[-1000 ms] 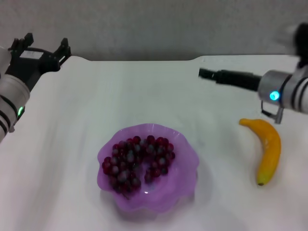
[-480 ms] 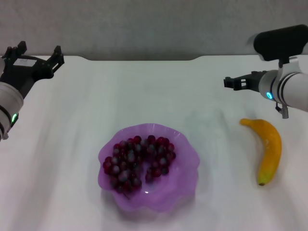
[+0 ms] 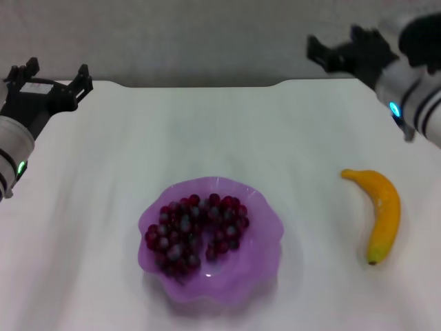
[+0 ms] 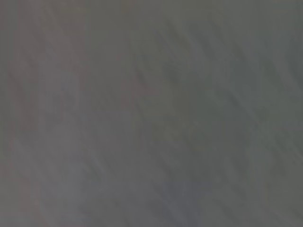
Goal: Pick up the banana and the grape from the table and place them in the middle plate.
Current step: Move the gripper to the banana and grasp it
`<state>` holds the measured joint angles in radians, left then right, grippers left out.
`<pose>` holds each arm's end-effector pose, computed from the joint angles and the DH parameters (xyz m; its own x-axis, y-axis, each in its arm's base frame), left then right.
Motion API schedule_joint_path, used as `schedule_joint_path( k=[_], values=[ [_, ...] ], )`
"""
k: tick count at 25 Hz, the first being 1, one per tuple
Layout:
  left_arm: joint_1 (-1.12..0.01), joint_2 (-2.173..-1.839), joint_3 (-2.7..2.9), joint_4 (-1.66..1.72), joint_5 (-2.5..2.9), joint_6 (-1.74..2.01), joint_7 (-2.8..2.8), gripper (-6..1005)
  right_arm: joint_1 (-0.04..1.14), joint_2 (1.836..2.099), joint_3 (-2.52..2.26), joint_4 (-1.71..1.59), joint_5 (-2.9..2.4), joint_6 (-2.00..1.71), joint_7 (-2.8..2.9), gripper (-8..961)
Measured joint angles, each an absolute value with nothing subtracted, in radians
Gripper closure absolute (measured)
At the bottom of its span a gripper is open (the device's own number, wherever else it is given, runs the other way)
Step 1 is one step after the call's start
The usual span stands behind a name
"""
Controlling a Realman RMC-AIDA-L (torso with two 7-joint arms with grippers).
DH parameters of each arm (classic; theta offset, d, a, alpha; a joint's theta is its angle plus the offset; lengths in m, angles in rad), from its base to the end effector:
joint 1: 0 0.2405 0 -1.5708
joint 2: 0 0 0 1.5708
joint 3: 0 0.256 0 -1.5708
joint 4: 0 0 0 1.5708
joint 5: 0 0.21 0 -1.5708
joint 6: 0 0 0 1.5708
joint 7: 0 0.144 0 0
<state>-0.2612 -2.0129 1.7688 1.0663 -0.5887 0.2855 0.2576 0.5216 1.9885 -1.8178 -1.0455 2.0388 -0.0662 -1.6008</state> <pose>-0.2453 0.3960 0.0345 0.7733 0.0610 0.6311 0.6329 -0.1331 -0.7627 0.1753 0.4430 0.0028 0.7865 -0.1774 -0.5915 -0.6153 -0.3071 -0.7260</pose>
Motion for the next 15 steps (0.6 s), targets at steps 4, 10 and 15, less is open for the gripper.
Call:
schedule_joint_path(
  k=[4, 10, 15],
  values=[
    [-0.261, -2.012, 1.769, 1.068, -0.588, 0.285, 0.258, 120, 0.553, 1.952, -1.917, -1.057, 2.149, -0.110, -1.635, 123],
    [-0.266, -2.011, 1.769, 1.081, -0.589, 0.273, 0.256, 120, 0.585, 1.898, -2.112, -1.219, 2.703, -0.506, -2.046, 123],
    [-0.273, -2.012, 1.769, 1.096, -0.589, 0.271, 0.253, 120, 0.447, 2.001, -1.927, -1.341, 2.968, -0.565, -2.607, 123]
  ],
)
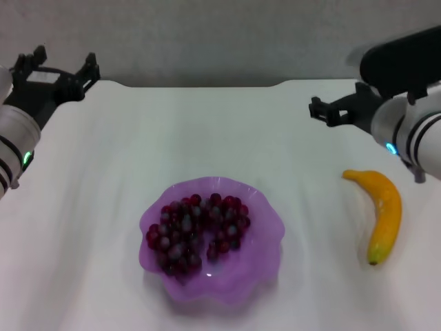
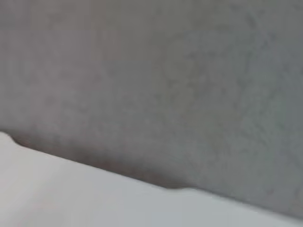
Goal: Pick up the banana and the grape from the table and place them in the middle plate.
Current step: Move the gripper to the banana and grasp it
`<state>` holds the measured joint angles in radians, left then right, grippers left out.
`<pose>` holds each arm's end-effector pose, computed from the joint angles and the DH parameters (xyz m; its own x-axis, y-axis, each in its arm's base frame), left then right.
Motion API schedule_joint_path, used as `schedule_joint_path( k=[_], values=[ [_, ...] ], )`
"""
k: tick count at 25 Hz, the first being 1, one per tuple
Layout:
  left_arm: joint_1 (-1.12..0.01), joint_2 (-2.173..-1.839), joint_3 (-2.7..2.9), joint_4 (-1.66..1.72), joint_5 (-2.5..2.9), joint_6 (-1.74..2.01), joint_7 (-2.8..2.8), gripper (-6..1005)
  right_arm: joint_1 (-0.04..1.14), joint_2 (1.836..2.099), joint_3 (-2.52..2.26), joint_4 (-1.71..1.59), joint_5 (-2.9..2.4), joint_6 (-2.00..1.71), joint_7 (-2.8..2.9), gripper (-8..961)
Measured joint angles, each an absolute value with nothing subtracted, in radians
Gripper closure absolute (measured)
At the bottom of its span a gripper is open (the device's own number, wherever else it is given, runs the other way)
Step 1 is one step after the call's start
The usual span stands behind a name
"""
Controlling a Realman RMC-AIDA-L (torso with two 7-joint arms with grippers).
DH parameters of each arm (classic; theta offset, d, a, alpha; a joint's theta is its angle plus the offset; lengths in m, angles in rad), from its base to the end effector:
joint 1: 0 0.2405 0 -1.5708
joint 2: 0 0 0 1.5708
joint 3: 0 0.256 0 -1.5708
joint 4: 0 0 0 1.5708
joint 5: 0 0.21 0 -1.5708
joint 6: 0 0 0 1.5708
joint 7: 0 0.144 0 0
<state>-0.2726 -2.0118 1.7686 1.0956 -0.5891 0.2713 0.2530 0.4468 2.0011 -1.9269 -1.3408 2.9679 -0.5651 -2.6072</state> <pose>-0.2326 0.4000 0.0366 0.7678 0.0398 0.6394 0.6372 -0.1518 -0.7556 0.1713 0.4048 -0.0141 0.8183 -0.4101 -0.4028 -0.5306 -0.2695 -0.8036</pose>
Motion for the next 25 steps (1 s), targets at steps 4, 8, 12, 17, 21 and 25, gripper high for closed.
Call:
schedule_joint_path(
  k=[4, 8, 12, 17, 21, 25],
  values=[
    [-0.275, -2.013, 1.769, 1.086, -0.589, 0.271, 0.252, 120, 0.429, 2.001, -1.892, -1.317, 2.938, -0.453, -2.671, 123],
    [-0.277, -2.012, 1.769, 1.086, -0.589, 0.271, 0.251, 120, 0.432, 2.002, -1.864, -1.260, 2.916, -0.301, -2.571, 123],
    [-0.278, -2.011, 1.768, 1.080, -0.589, 0.271, 0.250, 120, 0.454, 2.003, -1.894, -1.253, 2.866, -0.279, -2.602, 123],
    [-0.288, -2.012, 1.767, 1.079, -0.589, 0.271, 0.250, 121, 0.538, 2.007, -1.936, -1.257, 2.781, -0.503, -2.635, 123],
    [-0.288, -2.012, 1.767, 1.076, -0.589, 0.271, 0.250, 121, 0.526, 2.008, -1.951, -1.283, 2.794, -0.496, -2.621, 123],
    [-0.287, -2.012, 1.766, 1.073, -0.589, 0.272, 0.250, 121, 0.464, 2.011, -1.974, -1.364, 2.794, -0.442, -2.599, 123]
  ],
)
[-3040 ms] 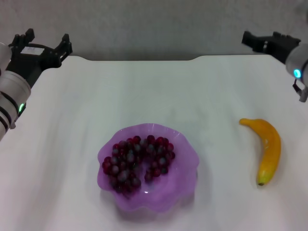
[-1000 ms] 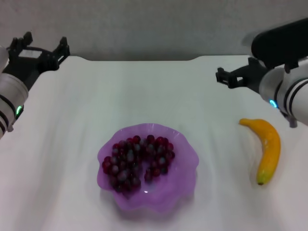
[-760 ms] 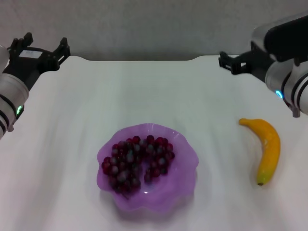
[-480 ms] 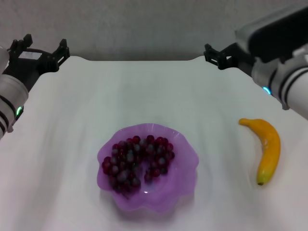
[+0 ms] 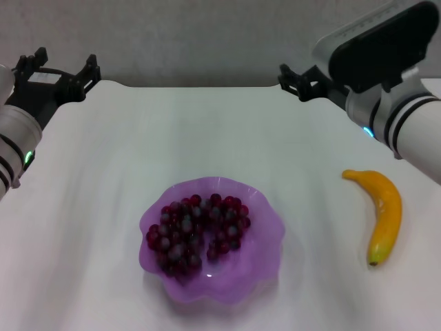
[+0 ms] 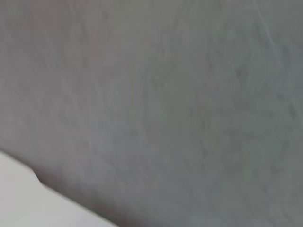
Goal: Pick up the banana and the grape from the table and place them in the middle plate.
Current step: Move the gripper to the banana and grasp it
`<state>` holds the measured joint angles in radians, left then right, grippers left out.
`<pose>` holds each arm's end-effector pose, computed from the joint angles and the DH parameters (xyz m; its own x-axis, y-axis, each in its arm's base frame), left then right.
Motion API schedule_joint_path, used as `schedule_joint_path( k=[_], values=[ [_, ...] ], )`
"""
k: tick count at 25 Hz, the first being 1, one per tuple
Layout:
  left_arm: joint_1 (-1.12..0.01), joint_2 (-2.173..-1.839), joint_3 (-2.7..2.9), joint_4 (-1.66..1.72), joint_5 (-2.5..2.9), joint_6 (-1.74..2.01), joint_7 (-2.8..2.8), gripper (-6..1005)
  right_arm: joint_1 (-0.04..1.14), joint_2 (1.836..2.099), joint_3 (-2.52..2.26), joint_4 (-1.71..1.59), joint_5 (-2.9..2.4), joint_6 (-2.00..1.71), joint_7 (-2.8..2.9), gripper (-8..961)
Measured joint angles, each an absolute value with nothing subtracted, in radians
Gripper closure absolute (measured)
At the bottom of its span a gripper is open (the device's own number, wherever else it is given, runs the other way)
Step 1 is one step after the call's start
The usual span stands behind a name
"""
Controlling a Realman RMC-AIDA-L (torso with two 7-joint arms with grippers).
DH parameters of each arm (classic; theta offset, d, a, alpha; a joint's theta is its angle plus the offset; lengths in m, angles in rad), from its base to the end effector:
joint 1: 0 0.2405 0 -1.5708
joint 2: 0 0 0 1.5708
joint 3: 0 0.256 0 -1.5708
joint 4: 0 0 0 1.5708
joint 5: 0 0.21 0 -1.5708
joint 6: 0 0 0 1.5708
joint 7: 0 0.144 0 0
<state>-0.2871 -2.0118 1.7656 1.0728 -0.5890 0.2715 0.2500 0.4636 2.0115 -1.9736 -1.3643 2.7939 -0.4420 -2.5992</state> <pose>-0.2346 0.4027 0.0349 0.7696 0.0488 0.6367 0.6358 -0.1513 -0.7569 0.1330 0.4059 -0.0190 0.9210 -0.1960 -0.3368 -0.3872 -0.3629 -0.8476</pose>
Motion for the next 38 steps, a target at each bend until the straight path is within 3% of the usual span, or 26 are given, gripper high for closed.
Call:
schedule_joint_path(
  k=[14, 26, 38],
  values=[
    [-0.285, -2.016, 1.766, 1.069, -0.589, 0.272, 0.250, 121, 0.288, 2.015, -1.813, -1.288, 2.789, 0.026, -2.173, 123],
    [-0.279, -2.016, 1.768, 1.062, -0.588, 0.252, 0.250, 121, 0.159, 2.007, -1.943, -1.542, 2.815, -0.582, -2.339, 123],
    [-0.290, -2.012, 1.767, 1.063, -0.586, 0.232, 0.251, 120, 0.179, 2.007, -2.085, -1.418, 2.873, -0.745, -2.432, 123]
  ],
)
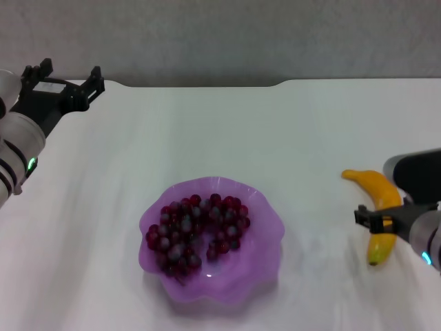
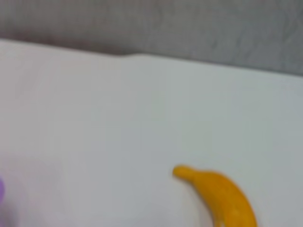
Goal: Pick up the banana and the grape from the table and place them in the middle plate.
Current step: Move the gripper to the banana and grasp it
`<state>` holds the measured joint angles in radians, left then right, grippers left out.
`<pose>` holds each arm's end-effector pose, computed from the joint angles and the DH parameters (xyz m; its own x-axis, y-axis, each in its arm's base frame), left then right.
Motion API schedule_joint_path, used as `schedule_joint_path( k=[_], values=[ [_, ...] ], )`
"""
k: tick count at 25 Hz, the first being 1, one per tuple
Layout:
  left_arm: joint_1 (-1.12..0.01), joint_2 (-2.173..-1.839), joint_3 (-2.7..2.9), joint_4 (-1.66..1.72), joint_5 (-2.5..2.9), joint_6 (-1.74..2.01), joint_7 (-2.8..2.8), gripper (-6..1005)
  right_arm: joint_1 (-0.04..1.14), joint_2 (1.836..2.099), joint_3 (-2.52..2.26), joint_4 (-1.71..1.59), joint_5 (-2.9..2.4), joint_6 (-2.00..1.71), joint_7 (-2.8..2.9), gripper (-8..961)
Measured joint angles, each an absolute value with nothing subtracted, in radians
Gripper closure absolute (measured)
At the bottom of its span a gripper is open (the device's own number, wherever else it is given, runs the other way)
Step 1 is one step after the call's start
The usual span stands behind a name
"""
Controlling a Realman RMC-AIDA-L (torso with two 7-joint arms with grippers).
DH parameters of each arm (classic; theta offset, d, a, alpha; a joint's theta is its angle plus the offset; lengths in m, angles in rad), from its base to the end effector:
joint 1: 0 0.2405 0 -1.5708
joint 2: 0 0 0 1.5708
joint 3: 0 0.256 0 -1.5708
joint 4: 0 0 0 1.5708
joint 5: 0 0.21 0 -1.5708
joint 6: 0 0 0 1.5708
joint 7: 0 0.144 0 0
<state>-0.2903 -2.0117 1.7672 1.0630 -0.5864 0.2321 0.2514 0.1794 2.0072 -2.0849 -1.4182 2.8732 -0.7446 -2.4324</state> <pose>-0.2397 0.4022 0.0288 0.7756 0.0923 0.6244 0.6304 -0.1623 -0.7591 0.2539 0.3226 -0.0397 0.6469 -0.6680 -0.3679 -0.5766 -0.1127 -0.8092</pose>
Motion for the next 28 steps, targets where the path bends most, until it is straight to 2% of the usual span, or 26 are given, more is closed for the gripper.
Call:
schedule_joint_path(
  k=[12, 28],
  values=[
    [-0.277, -2.008, 1.757, 1.065, -0.588, 0.213, 0.252, 120, 0.175, 2.008, -2.080, -1.330, 2.796, -0.689, -2.275, 123],
    [-0.282, -2.012, 1.756, 1.066, -0.589, 0.214, 0.251, 120, 0.249, 2.012, -2.104, -1.148, 2.675, -0.571, -2.073, 123]
  ],
)
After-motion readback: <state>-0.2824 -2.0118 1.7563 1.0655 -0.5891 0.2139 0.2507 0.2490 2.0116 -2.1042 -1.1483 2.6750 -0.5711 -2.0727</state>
